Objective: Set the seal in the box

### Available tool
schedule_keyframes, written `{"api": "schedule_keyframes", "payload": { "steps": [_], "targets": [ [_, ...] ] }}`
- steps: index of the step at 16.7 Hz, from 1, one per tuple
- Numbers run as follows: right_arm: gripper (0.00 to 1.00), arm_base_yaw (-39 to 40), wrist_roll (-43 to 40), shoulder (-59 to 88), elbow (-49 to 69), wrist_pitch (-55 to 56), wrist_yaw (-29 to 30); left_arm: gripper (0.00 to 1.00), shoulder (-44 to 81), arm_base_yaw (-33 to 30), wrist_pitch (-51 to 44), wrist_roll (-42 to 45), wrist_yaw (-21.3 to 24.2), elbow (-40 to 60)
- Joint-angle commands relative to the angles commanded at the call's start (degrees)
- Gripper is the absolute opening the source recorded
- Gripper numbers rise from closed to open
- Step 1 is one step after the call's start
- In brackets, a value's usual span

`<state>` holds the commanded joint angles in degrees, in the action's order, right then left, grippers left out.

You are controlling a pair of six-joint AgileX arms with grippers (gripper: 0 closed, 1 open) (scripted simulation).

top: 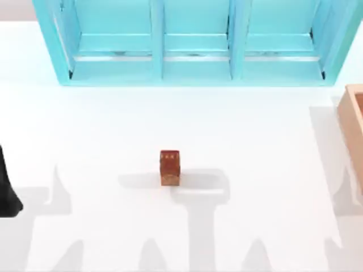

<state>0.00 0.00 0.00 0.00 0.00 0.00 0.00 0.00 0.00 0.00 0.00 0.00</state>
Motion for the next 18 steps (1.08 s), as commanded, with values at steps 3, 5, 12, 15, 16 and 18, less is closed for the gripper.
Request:
{"api": "schedule_keyframes", "payload": {
  "steps": [3,5,12,15,16,18],
  "targets": [
    [1.00,0.25,-0.02,0.39,0.30,-0.30,-0.11,1.00,0.00,0.00,0.00,0.00,0.00,0.00],
    [1.00,1.71,-0.01,3.01,2.32,-2.24,-0.72,1.00,0.00,0.00,0.00,0.00,0.00,0.00],
    [1.00,9.27,3.93,29.57,23.95,-19.63,-1.31,1.00,0.00,0.00,0.00,0.00,0.00,0.00],
    [1.00,12.32,7.22,48.37,40.14,-28.60,-0.88,1.00,0.00,0.00,0.00,0.00,0.00,0.00],
    [1.00,13.37,8.52,55.12,46.23,-31.42,-0.80,1.00,0.00,0.00,0.00,0.00,0.00,0.00],
    [1.00,15.44,11.05,67.77,57.93,-36.41,-0.71,1.00,0.00,0.00,0.00,0.00,0.00,0.00]
  ]
}}
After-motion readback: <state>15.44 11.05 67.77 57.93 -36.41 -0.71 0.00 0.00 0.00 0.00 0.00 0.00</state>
